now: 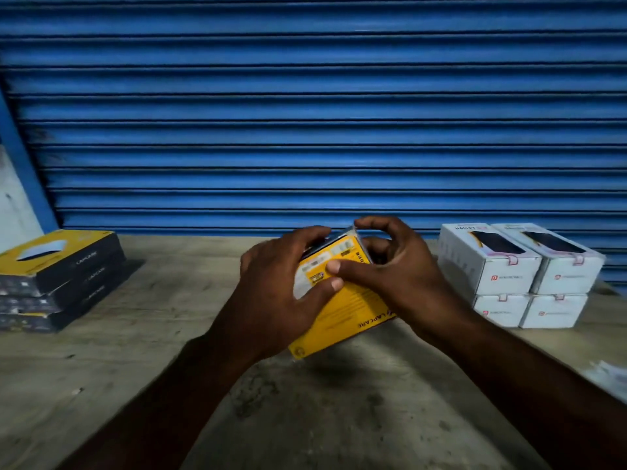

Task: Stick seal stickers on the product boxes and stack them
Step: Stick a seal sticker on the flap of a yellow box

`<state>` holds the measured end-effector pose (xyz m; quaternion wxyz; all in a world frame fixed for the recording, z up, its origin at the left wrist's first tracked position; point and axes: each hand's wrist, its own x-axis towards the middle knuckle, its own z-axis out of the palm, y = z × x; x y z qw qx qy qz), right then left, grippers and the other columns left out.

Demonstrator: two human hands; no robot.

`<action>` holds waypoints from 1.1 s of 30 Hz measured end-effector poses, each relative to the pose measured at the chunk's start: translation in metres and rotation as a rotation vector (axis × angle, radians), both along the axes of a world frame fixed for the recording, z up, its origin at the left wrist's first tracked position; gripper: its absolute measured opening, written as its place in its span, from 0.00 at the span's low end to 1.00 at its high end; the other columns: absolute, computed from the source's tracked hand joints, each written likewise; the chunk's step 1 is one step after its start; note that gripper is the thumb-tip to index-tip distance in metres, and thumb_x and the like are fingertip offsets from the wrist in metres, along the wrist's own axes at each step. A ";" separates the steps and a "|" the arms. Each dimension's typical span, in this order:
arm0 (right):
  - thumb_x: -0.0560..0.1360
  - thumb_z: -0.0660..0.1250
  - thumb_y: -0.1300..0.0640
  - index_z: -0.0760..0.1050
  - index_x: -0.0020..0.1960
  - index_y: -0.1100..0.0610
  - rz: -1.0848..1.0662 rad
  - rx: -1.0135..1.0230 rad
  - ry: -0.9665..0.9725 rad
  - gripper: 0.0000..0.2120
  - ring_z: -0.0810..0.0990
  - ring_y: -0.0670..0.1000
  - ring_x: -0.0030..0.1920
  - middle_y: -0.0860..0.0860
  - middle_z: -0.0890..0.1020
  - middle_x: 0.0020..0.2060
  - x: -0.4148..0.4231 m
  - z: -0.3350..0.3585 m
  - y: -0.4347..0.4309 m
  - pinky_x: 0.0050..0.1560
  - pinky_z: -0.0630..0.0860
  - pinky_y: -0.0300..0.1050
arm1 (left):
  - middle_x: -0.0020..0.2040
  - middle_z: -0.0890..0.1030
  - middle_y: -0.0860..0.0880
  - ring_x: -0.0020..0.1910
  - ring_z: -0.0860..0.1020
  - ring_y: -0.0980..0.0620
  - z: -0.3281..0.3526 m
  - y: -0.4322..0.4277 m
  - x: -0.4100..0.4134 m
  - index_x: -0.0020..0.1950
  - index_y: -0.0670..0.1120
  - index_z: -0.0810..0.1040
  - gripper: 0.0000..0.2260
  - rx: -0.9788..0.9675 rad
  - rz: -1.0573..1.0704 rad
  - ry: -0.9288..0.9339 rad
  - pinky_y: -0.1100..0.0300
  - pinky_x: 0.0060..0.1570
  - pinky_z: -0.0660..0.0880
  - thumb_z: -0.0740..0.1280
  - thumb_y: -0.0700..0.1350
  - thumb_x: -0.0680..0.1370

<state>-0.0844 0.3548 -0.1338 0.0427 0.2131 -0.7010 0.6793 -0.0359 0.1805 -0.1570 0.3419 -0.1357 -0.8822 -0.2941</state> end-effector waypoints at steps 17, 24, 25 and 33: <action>0.60 0.81 0.56 0.78 0.53 0.58 -0.013 0.019 0.232 0.24 0.84 0.46 0.51 0.50 0.84 0.50 -0.019 -0.003 0.009 0.49 0.81 0.41 | 0.56 0.79 0.64 0.53 0.78 0.67 -0.003 -0.003 -0.007 0.67 0.58 0.69 0.22 0.494 -0.115 -0.083 0.72 0.46 0.75 0.65 0.56 0.74; 0.69 0.77 0.58 0.82 0.52 0.54 0.098 0.129 0.305 0.13 0.83 0.44 0.51 0.43 0.85 0.49 -0.011 0.001 0.010 0.50 0.82 0.43 | 0.59 0.77 0.64 0.50 0.83 0.55 -0.005 0.002 -0.001 0.70 0.65 0.65 0.23 0.459 -0.198 -0.084 0.49 0.50 0.82 0.66 0.56 0.77; 0.70 0.76 0.59 0.82 0.52 0.54 0.106 0.121 0.303 0.12 0.83 0.44 0.51 0.43 0.85 0.49 -0.010 0.002 0.010 0.50 0.82 0.43 | 0.57 0.79 0.61 0.49 0.83 0.53 -0.005 0.003 -0.001 0.69 0.64 0.67 0.21 0.463 -0.205 -0.072 0.47 0.49 0.82 0.66 0.56 0.77; 0.68 0.73 0.52 0.84 0.48 0.56 0.145 0.031 0.276 0.11 0.84 0.44 0.50 0.47 0.86 0.48 0.001 0.015 0.008 0.49 0.81 0.39 | 0.49 0.81 0.57 0.46 0.81 0.57 -0.003 0.013 0.002 0.58 0.55 0.73 0.10 0.501 -0.231 0.002 0.58 0.45 0.80 0.66 0.51 0.77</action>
